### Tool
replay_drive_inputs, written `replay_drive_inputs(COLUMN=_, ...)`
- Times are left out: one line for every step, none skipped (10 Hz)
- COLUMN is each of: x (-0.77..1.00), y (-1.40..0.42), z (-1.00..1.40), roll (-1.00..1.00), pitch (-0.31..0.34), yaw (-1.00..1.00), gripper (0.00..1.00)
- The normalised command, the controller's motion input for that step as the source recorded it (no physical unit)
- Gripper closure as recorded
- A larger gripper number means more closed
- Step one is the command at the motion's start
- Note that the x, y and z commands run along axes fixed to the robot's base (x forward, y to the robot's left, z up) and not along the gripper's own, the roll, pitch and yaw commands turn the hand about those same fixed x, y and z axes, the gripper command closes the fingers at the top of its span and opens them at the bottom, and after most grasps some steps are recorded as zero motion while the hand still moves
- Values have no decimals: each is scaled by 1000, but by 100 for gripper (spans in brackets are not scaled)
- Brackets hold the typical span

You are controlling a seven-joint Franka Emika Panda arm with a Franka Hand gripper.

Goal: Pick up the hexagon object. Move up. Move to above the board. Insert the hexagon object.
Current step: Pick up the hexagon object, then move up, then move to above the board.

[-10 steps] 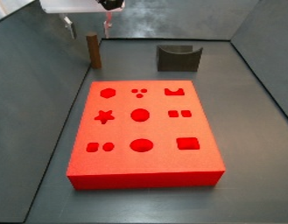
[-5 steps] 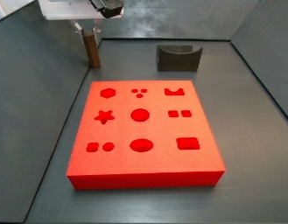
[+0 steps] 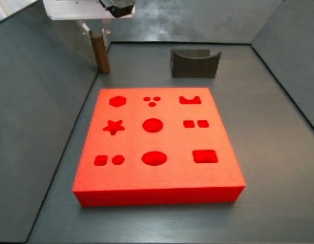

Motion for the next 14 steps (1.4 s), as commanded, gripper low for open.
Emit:
replay_drive_inputs(x=0, y=0, z=0, roll=0, pitch=0, yaw=0, gripper=100)
replay_drive_inputs(x=0, y=0, z=0, roll=0, pitch=0, yaw=0, gripper=100)
replay_drive_inputs(x=0, y=0, z=0, roll=0, pitch=0, yaw=0, gripper=100)
replay_drive_inputs(x=0, y=0, z=0, roll=0, pitch=0, yaw=0, gripper=100)
replay_drive_inputs(x=0, y=0, z=833, roll=0, pitch=0, yaw=0, gripper=100)
replay_drive_inputs(x=-22, y=-20, z=817, roll=-1, pitch=11, yaw=-33, gripper=100)
replay_drive_inputs(x=-36, y=-21, z=774, roll=-1, pitch=18, yaw=-33, gripper=100)
replay_drive_inputs(x=-37, y=-15, z=654, roll=2, pitch=22, yaw=-30, gripper=100)
replay_drive_inputs(x=-34, y=-11, z=580, roll=4, pitch=26, yaw=-27, gripper=100)
replay_drive_inputs(x=-28, y=-4, z=416, roll=8, pitch=35, yaw=-23, gripper=100)
replay_drive_inputs(x=-26, y=-1, z=285, roll=11, pitch=40, yaw=-21, gripper=100)
replay_drive_inputs(x=115, y=30, z=1000, roll=46, pitch=-144, yaw=-32, gripper=100)
replay_drive_inputs(x=118, y=32, z=1000, roll=47, pitch=-125, yaw=-31, gripper=100)
replay_drive_inputs(x=105, y=32, z=1000, roll=39, pitch=-42, yaw=-28, gripper=100)
